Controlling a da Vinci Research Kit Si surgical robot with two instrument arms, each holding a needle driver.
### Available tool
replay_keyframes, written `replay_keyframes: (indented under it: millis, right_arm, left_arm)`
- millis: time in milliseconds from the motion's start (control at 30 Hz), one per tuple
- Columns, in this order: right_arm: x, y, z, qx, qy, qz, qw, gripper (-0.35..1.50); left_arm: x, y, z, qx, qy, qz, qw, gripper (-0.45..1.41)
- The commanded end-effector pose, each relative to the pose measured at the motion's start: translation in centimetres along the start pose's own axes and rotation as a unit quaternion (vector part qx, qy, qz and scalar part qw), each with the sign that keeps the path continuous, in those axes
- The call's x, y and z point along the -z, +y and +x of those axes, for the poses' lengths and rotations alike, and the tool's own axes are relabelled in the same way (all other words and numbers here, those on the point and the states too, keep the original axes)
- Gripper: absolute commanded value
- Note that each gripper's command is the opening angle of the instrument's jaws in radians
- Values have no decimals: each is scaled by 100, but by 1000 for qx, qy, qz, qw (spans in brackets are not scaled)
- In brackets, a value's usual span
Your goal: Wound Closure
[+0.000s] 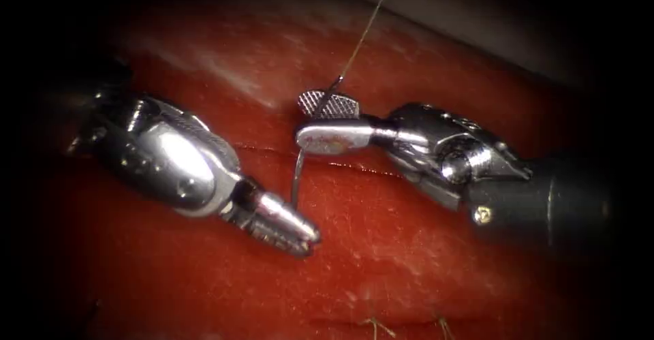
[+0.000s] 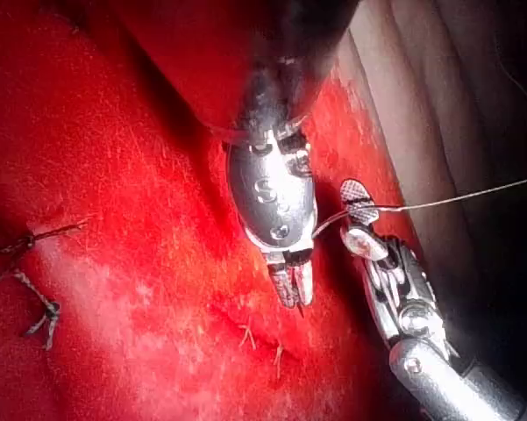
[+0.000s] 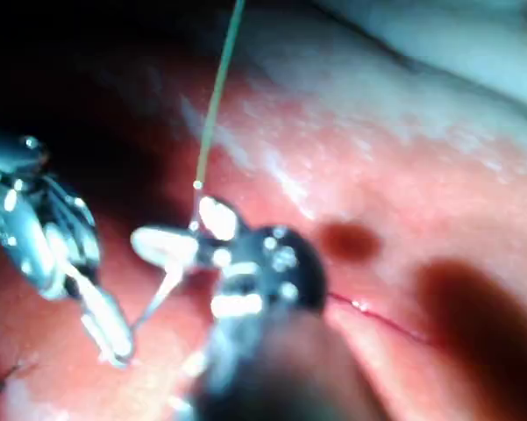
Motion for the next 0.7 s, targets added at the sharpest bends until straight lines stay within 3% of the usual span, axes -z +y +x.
replay_keyframes:
  millis: [33, 167, 233, 267, 300, 567, 667, 700]
  right_arm:
    - [-12, 1, -3, -2, 1, 4, 1000, 66]
    - [-16, -1, -6, -4, -5, 15, 1000, 61]
    - [-16, -1, -6, -5, -6, 17, 1000, 41]
    - [-14, -1, -6, -6, -9, 20, 1000, -15]
    - [-12, -1, -6, -6, -13, 24, 1000, -35]
    - [-9, 0, -6, -6, -19, 28, 999, -35]
    - [-9, 0, -6, -7, -21, 30, 999, -35]
    - [-9, 0, -6, -10, -21, 30, 999, -35]
  left_arm:
    - [-7, 2, -6, 0, 0, -1, 1000, -35]
    - [-8, 2, -3, -1, 2, -3, 1000, -35]
    - [-8, 2, -3, -1, 2, -3, 1000, -35]
    - [-8, 2, -3, -1, 3, -4, 1000, -35]
    - [-8, 2, -3, -1, 3, -4, 1000, -35]
    - [-7, 1, 0, 0, 4, -4, 1000, -35]
    - [-8, 0, 0, 71, -3, 2, 997, 48]
    - [-8, 0, 0, 100, -3, 1, 995, 53]
